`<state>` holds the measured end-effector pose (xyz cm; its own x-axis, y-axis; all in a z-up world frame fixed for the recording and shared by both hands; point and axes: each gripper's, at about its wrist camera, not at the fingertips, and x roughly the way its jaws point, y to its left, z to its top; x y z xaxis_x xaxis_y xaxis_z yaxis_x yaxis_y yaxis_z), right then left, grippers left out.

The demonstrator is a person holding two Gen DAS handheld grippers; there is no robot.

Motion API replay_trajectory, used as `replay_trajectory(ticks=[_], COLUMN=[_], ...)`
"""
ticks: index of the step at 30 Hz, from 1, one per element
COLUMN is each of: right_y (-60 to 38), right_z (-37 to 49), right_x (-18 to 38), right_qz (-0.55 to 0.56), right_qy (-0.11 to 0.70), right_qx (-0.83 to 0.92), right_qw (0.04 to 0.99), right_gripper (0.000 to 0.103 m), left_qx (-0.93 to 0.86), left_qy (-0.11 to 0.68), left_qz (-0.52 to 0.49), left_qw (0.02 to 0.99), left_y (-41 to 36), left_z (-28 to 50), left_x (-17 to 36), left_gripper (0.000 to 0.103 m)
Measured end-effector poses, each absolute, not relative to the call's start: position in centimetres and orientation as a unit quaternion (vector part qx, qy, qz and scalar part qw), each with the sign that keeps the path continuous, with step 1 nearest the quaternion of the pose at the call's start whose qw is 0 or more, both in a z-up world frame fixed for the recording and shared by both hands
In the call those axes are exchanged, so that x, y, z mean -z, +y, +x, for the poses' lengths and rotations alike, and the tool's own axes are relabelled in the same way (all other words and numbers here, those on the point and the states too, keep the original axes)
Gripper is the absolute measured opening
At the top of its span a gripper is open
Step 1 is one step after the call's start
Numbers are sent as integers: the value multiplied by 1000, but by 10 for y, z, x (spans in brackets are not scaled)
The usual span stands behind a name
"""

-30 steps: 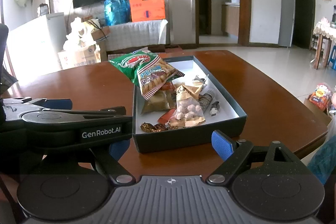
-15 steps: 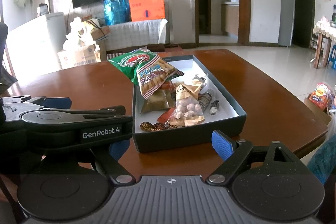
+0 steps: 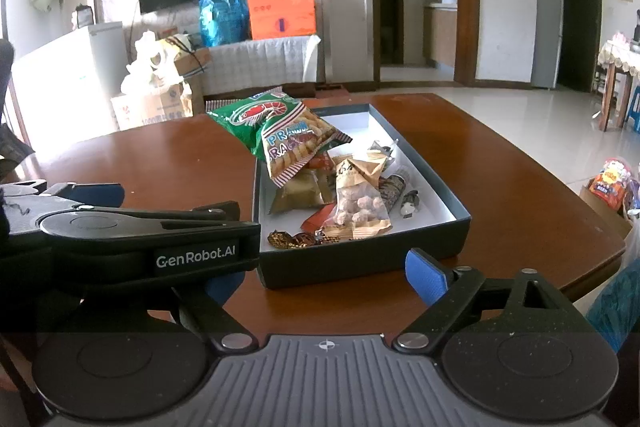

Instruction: Organize snacks

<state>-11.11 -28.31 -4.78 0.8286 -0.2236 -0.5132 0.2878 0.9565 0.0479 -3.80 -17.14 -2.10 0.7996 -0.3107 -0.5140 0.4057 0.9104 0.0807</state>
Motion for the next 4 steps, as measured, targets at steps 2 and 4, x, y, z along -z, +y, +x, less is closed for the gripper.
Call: replay_trajectory(ticks=[2, 4], right_y=[-284, -285], right_z=[-111, -111], right_x=[48, 48], right_qz=[62, 63], right_qy=[261, 261], right_qx=[134, 135], right_qw=[954, 954], right_gripper=[88, 88], left_qx=[192, 193], left_qy=[252, 251], left_qz=[95, 94], left_qw=[944, 944], left_y=[-171, -172], left_z=[-38, -39], left_x=[21, 21], left_gripper=[98, 98])
